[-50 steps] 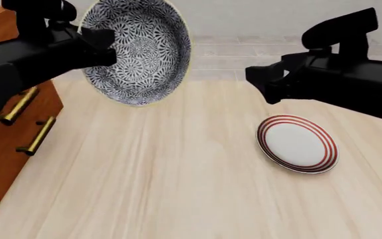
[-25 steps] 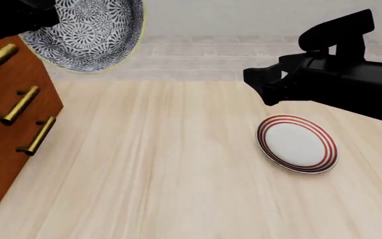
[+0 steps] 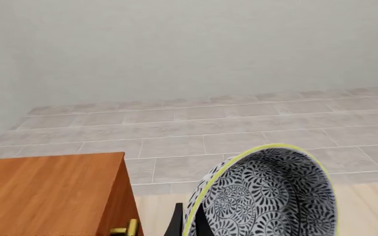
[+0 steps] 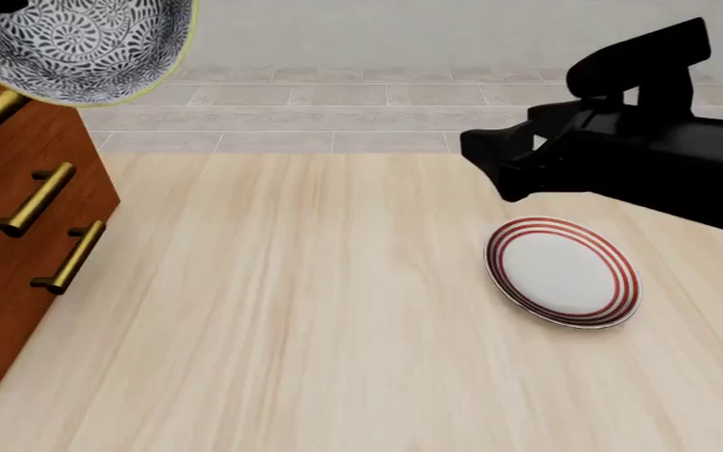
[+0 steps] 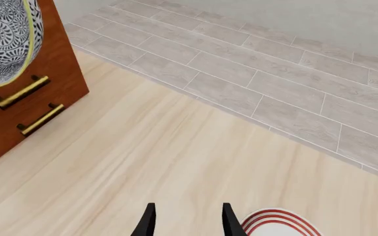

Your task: Put the bowl on top of the cabinet.

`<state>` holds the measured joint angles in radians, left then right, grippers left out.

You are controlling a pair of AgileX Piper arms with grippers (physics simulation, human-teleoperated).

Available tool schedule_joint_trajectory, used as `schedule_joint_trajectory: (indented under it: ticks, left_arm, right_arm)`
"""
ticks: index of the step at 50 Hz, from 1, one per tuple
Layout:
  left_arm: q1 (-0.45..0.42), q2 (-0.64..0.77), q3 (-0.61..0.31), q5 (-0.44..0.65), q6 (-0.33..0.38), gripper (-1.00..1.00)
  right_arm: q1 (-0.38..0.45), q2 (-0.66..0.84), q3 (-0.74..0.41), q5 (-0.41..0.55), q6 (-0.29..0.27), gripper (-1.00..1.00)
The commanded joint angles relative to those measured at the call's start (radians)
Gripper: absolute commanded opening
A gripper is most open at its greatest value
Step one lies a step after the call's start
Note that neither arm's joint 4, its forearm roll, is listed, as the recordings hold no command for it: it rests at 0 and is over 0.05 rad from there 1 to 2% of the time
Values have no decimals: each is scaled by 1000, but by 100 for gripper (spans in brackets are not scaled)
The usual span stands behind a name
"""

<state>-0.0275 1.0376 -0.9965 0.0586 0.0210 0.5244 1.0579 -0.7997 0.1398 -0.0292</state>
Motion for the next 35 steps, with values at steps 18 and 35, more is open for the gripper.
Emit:
schedule_joint_trajectory:
  ticks: [18, 35]
  left_arm:
    - [71, 1, -51, 36, -7, -100]
    - [291, 40, -220, 199, -60, -100]
  right_arm:
    - [4, 3, 3, -3, -4, 100]
    - [15, -12, 6, 7, 0, 100]
